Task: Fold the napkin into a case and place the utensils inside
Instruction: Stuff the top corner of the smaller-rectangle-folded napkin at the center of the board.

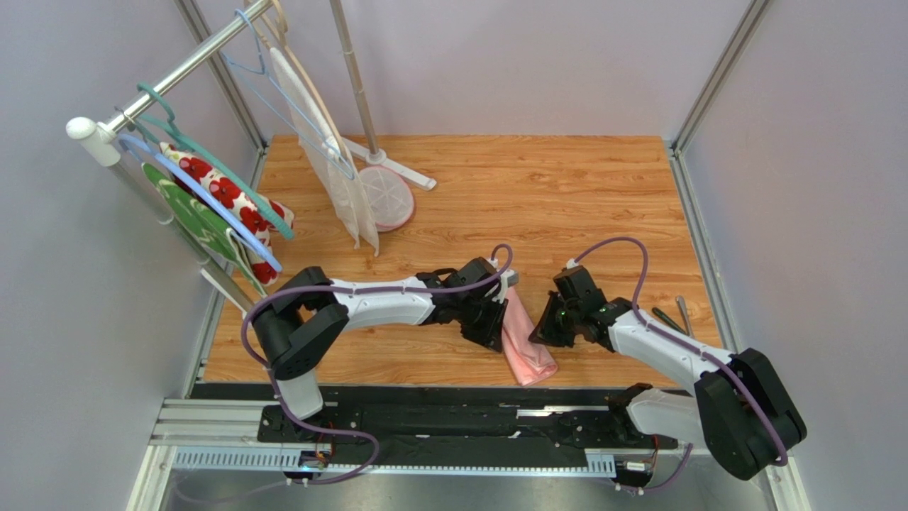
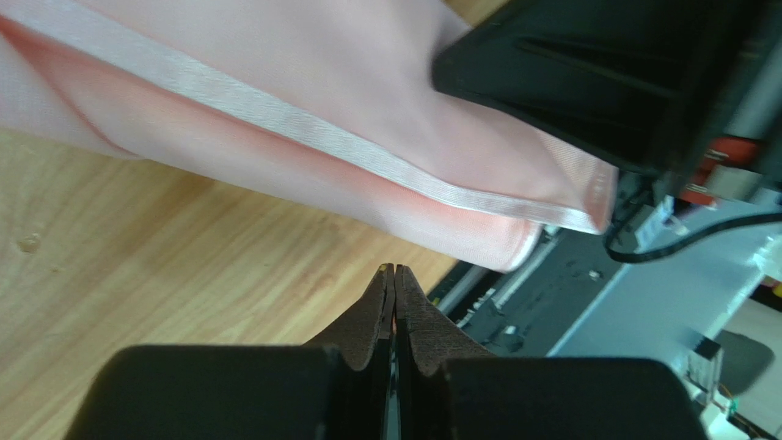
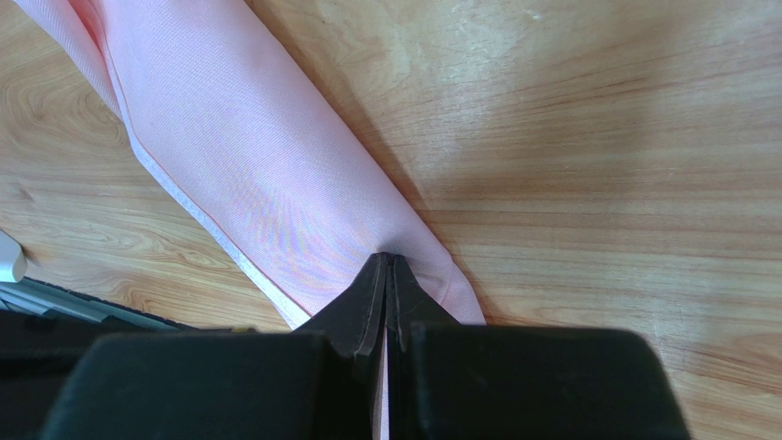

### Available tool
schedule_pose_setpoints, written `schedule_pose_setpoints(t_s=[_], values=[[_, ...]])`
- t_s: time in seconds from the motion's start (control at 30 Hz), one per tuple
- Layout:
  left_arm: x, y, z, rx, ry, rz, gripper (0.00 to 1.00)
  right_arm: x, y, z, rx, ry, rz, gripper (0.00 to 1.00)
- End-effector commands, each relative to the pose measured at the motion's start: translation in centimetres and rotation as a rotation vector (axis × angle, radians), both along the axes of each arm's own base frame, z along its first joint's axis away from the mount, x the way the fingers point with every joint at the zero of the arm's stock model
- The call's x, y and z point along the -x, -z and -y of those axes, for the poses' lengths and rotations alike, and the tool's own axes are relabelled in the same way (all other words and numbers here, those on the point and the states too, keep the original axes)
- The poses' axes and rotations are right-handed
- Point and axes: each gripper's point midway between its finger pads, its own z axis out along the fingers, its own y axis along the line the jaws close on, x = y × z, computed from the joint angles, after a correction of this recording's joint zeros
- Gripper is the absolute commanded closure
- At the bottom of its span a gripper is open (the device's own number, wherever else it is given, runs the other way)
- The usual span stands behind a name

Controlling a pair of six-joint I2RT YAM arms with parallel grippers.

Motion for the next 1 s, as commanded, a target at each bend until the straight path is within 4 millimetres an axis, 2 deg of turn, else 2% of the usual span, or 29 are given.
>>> schedule_pose_setpoints(t_s=[0.0,0.07,0.2,0.33,0.5,0.83,0.97], values=[[1.1,-4.4,1.9,0.132,0.047,-0.031,0.96,-0.8,-0.4,0.1,0.014,0.013,0.039,0.99],[1.2,-3.7,2.3,0.132,0.038,-0.057,1.0,-0.7,-0.4,0.1,0.012,0.015,0.039,0.99],[0.3,-2.4,3.2,0.126,0.014,-0.051,1.0,-0.8,-0.6,0.1,0.006,0.018,0.041,0.99],[-0.6,0.1,2.8,0.056,-0.013,-0.032,1.0,-0.8,-1.2,0.0,-0.001,0.021,0.047,0.99],[-0.6,2.1,2.2,0.021,-0.03,-0.035,1.0,-0.3,-1.2,0.3,-0.001,0.03,0.044,0.99],[-0.6,2.8,2.1,0.021,-0.059,-0.033,1.0,0.7,-1.2,-1.0,-0.099,0.094,0.018,0.99],[-0.6,2.7,2.3,0.027,-0.057,-0.031,1.0,1.3,-0.4,-1.5,-0.116,0.128,-0.013,0.99]])
